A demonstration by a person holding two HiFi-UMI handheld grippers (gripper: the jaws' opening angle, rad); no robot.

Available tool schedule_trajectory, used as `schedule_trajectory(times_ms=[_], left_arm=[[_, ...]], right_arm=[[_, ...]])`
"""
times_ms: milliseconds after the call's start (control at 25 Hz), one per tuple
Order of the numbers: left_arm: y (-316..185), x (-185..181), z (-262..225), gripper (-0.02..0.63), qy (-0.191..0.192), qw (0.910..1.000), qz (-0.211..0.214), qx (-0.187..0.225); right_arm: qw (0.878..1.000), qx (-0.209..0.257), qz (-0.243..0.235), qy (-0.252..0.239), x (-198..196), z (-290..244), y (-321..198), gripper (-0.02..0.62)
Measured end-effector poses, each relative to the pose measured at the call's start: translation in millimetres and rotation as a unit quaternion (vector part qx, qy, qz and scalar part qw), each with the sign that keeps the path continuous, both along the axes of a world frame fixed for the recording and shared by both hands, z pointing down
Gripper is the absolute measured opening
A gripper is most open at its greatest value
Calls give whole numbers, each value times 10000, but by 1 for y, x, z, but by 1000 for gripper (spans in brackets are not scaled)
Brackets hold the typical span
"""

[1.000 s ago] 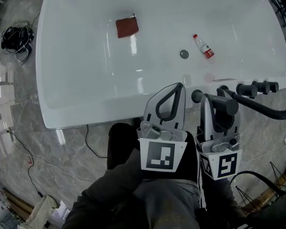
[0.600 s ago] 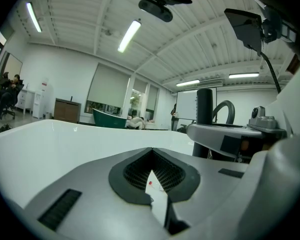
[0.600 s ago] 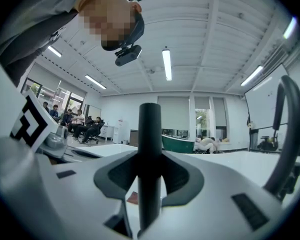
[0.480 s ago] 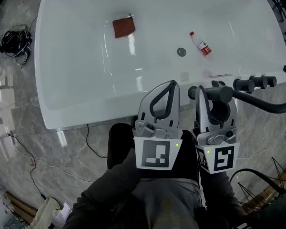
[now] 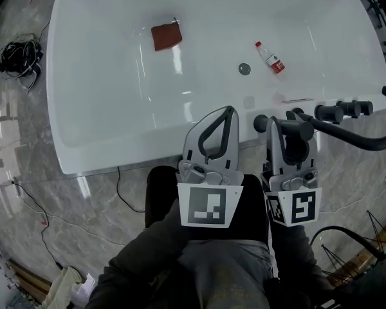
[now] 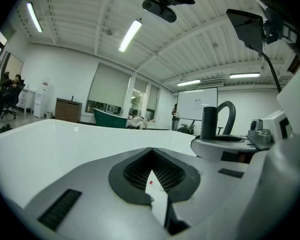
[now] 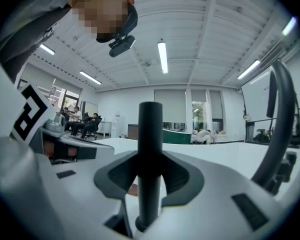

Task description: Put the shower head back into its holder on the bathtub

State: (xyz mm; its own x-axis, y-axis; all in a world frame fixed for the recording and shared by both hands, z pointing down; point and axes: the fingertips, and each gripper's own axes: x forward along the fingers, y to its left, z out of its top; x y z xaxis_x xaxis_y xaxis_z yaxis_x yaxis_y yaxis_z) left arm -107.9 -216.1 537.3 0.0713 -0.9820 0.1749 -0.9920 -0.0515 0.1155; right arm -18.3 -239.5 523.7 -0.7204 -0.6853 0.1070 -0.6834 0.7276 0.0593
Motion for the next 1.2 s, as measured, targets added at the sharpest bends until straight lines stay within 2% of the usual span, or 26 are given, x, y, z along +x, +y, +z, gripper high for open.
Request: schedule_trajectory(times_ms=[320, 640, 1200], left_arm=[[-1, 7, -3, 3, -7, 10000, 67, 47], [1, 13, -7, 2, -82, 9999, 139, 46], [0, 17, -3, 3, 107, 9998, 97, -136]], right_arm=[[9999, -49, -69, -111, -1, -2, 2, 136], [9997, -134, -209, -2, -7, 6, 8, 219], [9995, -297, -97, -14, -4, 14, 1, 221]])
